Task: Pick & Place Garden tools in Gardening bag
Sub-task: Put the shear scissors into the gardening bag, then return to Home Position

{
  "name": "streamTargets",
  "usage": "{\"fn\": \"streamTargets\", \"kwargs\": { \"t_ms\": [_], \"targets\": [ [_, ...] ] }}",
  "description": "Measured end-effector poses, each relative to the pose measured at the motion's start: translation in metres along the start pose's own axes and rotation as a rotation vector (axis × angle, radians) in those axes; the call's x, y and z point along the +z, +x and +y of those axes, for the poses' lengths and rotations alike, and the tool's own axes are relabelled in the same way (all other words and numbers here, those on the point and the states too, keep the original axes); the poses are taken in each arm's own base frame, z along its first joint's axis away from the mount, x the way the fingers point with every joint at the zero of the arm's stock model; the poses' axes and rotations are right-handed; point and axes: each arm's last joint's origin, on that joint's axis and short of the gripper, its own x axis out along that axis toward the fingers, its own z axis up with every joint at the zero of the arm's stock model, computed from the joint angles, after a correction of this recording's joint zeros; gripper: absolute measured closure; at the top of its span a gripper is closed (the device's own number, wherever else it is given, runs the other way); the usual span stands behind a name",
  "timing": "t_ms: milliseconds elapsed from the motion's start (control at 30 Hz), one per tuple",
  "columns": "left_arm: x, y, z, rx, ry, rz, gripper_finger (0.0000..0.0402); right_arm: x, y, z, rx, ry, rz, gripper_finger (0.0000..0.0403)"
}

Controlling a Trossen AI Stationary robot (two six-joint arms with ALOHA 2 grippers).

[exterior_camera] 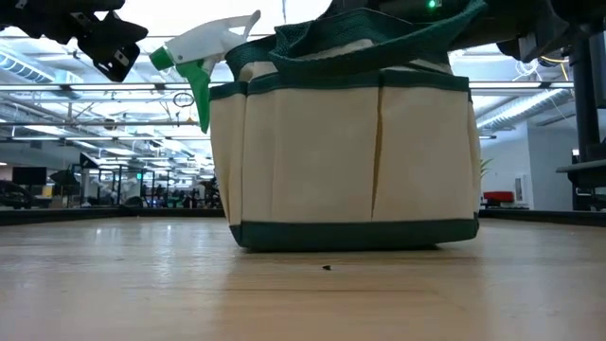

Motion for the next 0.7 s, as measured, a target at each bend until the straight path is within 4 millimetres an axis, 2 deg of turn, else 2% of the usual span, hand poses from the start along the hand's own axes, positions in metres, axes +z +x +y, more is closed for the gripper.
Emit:
{"fn": "streamTargets", "kwargs": {
  "t_ms": [433, 600, 700],
  "targets": [
    [-0.001, 0.000, 0.000, 0.002, 0.031, 0.006, 0.0227, 0.035, -0.009, -0.007, -0.002, -0.018, -0.074, 0.0316],
    [-0.001, 0.000, 0.000, 0.002, 0.031, 0.006, 0.0226, 0.044, -0.009, -0.013, -0.004, -0.014, -0.082, 0.0353],
    [-0.001, 0.000, 0.000, 0.002, 0.031, 0.006, 0.0227, 0.052, -0.008, -0.017, 0.074, -0.008, -0.108, 0.0389]
  ]
}}
